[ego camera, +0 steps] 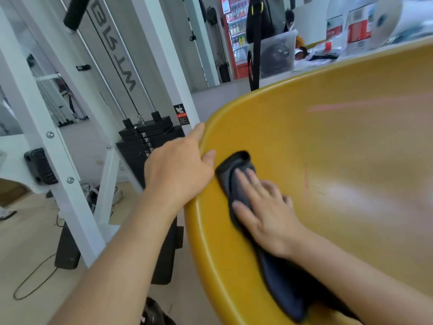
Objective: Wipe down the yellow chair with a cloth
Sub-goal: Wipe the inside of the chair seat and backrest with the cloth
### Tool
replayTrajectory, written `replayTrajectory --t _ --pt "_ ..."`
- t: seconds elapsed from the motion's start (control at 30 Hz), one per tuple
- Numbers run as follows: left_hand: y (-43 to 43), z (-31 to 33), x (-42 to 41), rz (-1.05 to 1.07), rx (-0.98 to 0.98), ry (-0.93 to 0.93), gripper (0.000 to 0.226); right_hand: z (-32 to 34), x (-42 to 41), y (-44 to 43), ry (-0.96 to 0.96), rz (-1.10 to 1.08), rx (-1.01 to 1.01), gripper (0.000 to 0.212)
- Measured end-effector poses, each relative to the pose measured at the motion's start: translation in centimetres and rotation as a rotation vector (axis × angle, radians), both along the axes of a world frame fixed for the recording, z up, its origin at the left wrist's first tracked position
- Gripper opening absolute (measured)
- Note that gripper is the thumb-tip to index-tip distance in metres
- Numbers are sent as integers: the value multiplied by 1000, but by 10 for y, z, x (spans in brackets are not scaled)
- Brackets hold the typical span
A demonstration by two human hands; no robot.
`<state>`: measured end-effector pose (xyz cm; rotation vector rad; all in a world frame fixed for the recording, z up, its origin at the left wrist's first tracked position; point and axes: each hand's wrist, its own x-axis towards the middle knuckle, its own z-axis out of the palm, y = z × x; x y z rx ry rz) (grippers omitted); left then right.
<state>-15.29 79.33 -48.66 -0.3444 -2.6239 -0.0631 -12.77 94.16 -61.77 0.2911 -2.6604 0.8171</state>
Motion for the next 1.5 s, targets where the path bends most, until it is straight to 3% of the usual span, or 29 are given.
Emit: replayTrajectory --t 0.13,0.17,0.23,0.3,0.4,0.5,0.57,0.67,0.73,0.77,0.83,0.9,0.97,1.03,1.07,1.17,1.23,1.37,1.43,1.5 --pt "-2 6 14 -45 89 -55 60 9 -61 17 -74 -256 -234 62" --pt "-3 8 23 -42 62 -52 60 0 -50 13 -25 -207 -237 66" --pt "-12 10 48 -2 -55 -15 58 -11 10 -8 81 99 -177 74" --pt "-19 17 58 48 -222 37 47 -24 71 -13 102 343 -82 65" --pt "-3 33 24 63 -254 112 35 -19 85 1 47 479 62 61" --pt "20 35 -23 35 -291 31 29 -11 36 2 209 345 105 63" --pt "21 31 -32 40 -260 55 25 -3 -13 -1 197 166 72 75" --pt "17 25 -33 12 -240 101 30 31 -81 -6 147 -219 -258 71" --pt "17 25 -34 -17 -222 120 27 48 -93 -21 131 -306 -463 62" --pt "17 25 -35 -16 -202 116 26 47 -86 -29 180 -260 -490 60" --pt "17 26 -34 -9 -165 119 37 41 -39 -45 298 32 -439 60" --pt "15 23 -31 -27 -162 138 45 19 17 -51 346 316 -320 57" --pt "14 22 -28 -49 -156 152 37 8 32 -36 444 398 -110 57" --pt "13 24 -25 -40 -132 133 37 13 -6 -16 544 272 78 58" --pt "14 25 -24 -32 -112 115 40 24 -35 -10 506 120 43 61" --pt "16 25 -22 -35 -79 95 44 63 -106 -12 225 -317 -408 67" --pt "17 26 -25 -27 -89 107 48 63 -89 -38 250 -200 -518 64" --pt "15 29 -25 -35 -49 64 44 24 27 -57 325 373 -331 59" --pt "14 31 -24 -26 -54 51 34 19 17 -41 417 334 -125 60" --pt "13 32 -22 -6 -107 47 38 30 -33 -30 468 52 -53 65"
